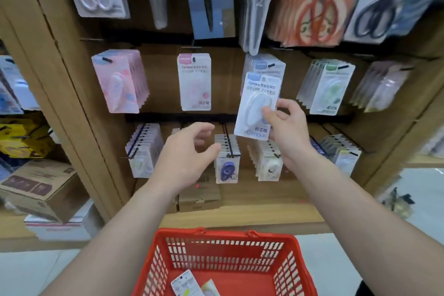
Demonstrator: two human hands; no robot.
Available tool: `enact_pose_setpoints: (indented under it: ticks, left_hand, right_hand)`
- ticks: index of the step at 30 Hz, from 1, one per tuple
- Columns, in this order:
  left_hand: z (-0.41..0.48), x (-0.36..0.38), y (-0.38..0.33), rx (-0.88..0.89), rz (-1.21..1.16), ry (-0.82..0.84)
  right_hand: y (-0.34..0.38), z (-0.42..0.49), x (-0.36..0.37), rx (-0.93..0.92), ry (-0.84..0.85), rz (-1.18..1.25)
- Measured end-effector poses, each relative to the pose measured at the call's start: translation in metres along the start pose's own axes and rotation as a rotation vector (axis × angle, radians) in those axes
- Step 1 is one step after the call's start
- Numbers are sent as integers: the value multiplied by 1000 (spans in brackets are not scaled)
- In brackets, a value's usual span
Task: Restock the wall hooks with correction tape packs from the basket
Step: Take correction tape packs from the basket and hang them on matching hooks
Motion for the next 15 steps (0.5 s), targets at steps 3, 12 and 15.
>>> enact_pose_setpoints:
  ticks: [3, 12, 15]
  left_hand:
    - [9, 12, -16, 35, -18, -20]
    - [28, 18, -27, 33, -46, -98]
    - [31, 20, -25, 28, -38, -104]
  right_hand:
    - [8, 22, -20, -31, -53, -22]
    - [9, 52, -28, -40, -117, -28]
    - [5, 60, -23, -19, -124, -68]
Point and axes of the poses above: each hand's wrist, its own z-axis towards the middle knuckle, its own x-axis out of the palm, y = z × x, the point moved 6 cm from there along z, towards the middle knuckle, and after that the axes turned 7 degrees about -z, right-handed, at the moved point
